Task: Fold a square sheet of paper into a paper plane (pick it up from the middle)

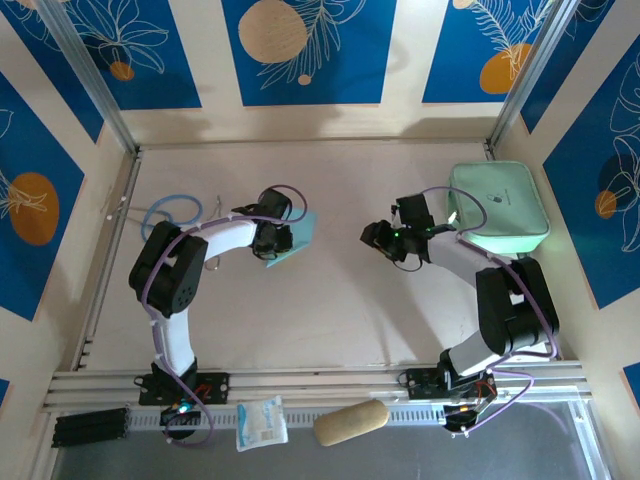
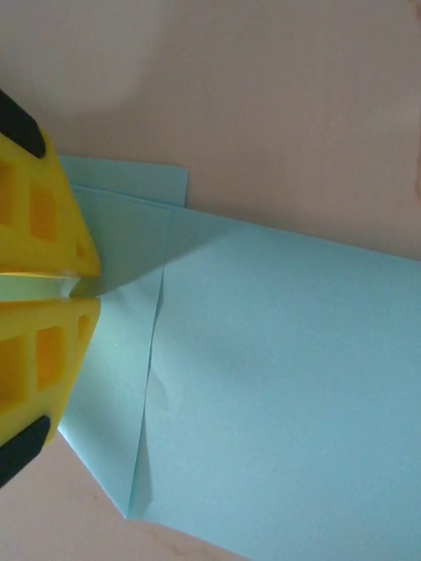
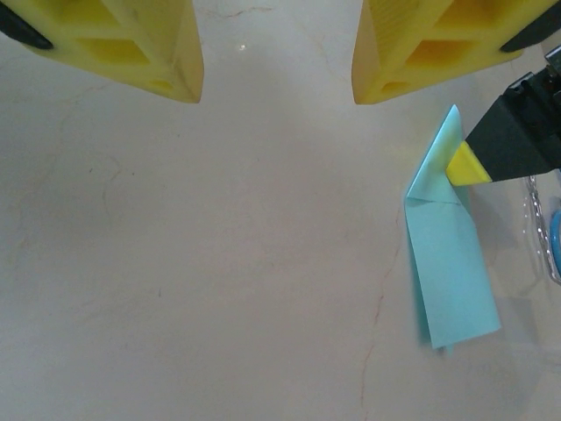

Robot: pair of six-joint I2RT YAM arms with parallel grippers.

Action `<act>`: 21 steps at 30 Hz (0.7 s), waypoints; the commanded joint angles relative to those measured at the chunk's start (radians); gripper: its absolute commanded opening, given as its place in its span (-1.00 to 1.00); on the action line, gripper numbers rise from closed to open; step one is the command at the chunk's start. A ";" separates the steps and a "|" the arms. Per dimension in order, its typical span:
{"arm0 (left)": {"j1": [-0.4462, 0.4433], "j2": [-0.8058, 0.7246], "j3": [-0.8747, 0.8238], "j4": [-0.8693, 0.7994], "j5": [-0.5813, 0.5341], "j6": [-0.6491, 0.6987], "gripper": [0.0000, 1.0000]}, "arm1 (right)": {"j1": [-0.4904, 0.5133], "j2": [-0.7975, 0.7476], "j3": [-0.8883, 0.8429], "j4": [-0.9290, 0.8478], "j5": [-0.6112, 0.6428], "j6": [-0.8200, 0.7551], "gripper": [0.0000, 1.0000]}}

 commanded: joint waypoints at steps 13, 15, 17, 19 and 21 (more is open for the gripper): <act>-0.142 -0.006 -0.090 0.153 0.278 0.109 -0.84 | 0.110 0.160 0.069 0.097 -0.165 0.037 -0.38; -0.142 -0.009 -0.097 0.165 0.288 0.112 -0.85 | 0.124 0.211 0.104 0.099 -0.210 0.036 -0.50; -0.142 -0.010 -0.097 0.174 0.295 0.109 -0.85 | 0.140 0.255 0.133 0.092 -0.223 0.036 -0.59; -0.142 -0.015 -0.098 0.181 0.291 0.098 -0.86 | 0.150 0.289 0.154 0.088 -0.234 0.041 -0.66; -0.141 -0.024 -0.102 0.189 0.281 0.084 -0.86 | 0.157 0.309 0.162 0.095 -0.248 0.047 -0.70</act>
